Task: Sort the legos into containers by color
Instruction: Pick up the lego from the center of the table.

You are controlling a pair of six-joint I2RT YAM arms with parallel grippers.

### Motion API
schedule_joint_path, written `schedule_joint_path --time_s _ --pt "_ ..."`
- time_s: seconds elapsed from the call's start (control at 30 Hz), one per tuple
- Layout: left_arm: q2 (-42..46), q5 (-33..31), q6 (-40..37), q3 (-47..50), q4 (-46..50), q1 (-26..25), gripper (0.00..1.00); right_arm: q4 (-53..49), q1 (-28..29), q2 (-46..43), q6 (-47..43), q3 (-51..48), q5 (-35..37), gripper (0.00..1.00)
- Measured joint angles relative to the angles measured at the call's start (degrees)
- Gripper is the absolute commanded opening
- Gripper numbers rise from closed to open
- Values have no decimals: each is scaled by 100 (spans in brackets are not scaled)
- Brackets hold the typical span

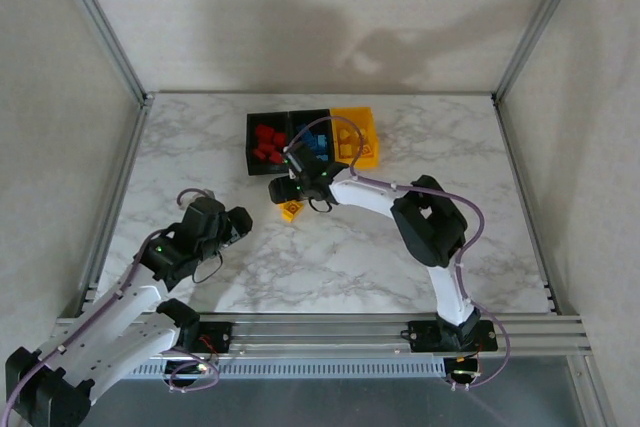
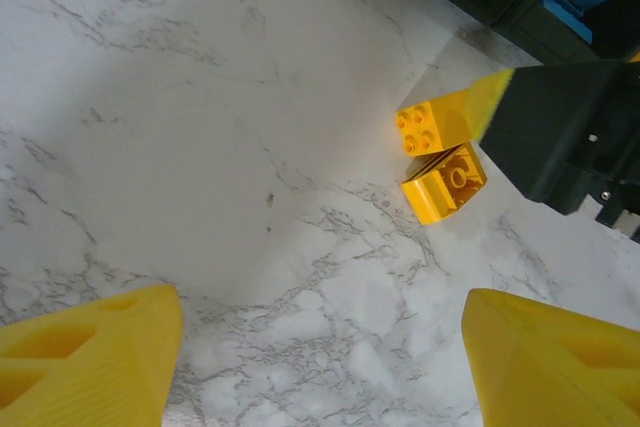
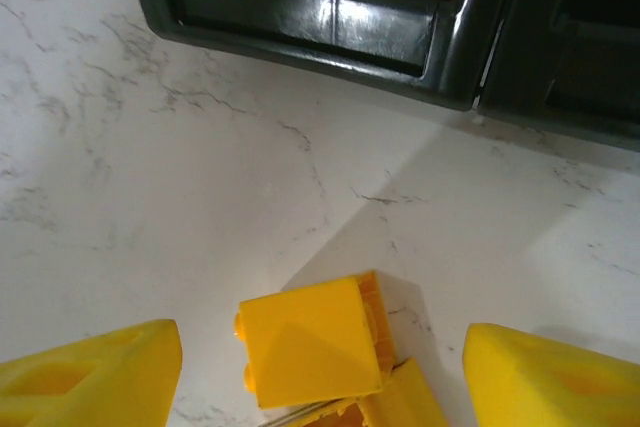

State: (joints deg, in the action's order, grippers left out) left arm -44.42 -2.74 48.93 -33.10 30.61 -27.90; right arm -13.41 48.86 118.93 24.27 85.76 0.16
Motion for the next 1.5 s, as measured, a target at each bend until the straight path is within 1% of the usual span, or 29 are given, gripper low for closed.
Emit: schedule_joint_path --time_s 0.5,0.57,0.73,0.83,0.97,1.03,1.13,1.3,1.43,1.5 --pt "-155 46 46 28 0 0 74 -254 155 638 -284 610 -15 65" --pt "-155 61 63 28 0 0 74 -308 166 713 -313 645 15 62" --pt "-155 68 68 31 -2 0 74 -448 210 761 -424 651 98 45" --pt "-166 85 68 31 -17 0 73 -442 219 758 -428 669 140 41" --pt "-273 164 66 31 -116 0 73 -448 219 726 -428 667 219 40" --pt "-323 210 63 28 -186 0 73 -461 219 599 -431 629 291 40" --pt "-450 323 52 13 -339 -15 73 -479 219 146 -433 391 426 40" --pt "-946 479 -7 -251 -645 -192 73 -472 133 -929 -409 -140 570 40" --pt "-1432 573 -70 -549 -957 -400 73 -439 -214 -1582 -389 -542 625 41" --pt "-1725 601 -90 -721 -1119 -533 73 -442 -533 -1753 -367 -684 629 41"
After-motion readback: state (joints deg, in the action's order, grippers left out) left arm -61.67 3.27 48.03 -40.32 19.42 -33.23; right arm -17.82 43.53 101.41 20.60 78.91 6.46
